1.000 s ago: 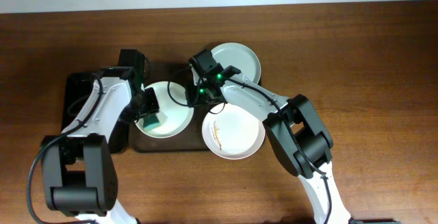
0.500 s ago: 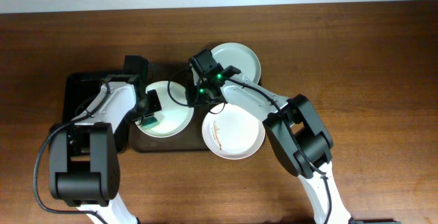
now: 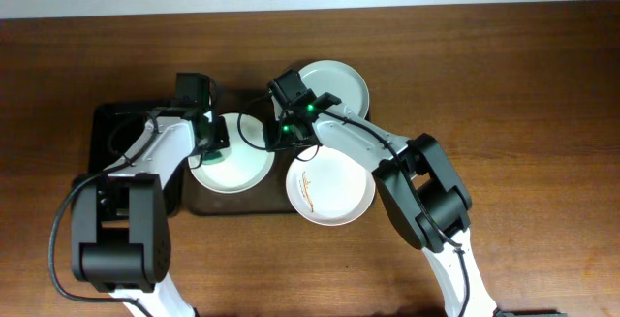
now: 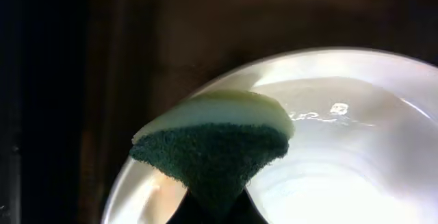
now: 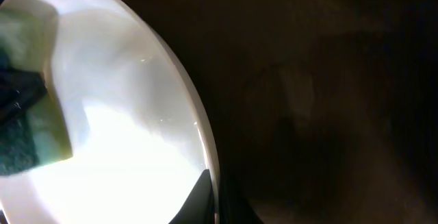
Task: Clean dirty plates on tray and stack at the side
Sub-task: 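Scrub the held plate with the sponge in the left gripper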
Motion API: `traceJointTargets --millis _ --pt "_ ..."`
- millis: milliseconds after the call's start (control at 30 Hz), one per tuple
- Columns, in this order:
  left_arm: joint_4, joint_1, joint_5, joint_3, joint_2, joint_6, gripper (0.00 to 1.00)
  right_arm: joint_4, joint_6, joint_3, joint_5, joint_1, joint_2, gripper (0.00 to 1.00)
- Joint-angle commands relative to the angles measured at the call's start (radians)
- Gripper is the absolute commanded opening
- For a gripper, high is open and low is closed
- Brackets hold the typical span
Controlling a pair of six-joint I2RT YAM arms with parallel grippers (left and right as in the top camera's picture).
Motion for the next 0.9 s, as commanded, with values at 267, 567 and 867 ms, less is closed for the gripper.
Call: traceJointTargets --millis 267,567,867 --pt "-0.197 -0.038 -0.055 -0.002 0.009 0.052 0.01 -0.012 -0.006 0.01 0.016 -0.005 0.015 0.04" --pt "0.078 -0.042 0.008 -0.002 0.009 -0.017 0.01 -0.012 -0.006 0.01 0.016 -0.005 0.015 0.05" --pt "-0.18 -0.04 0.259 -0.002 0.009 0.151 0.01 -0.012 -0.006 0.01 0.016 -0.005 0.015 0.05"
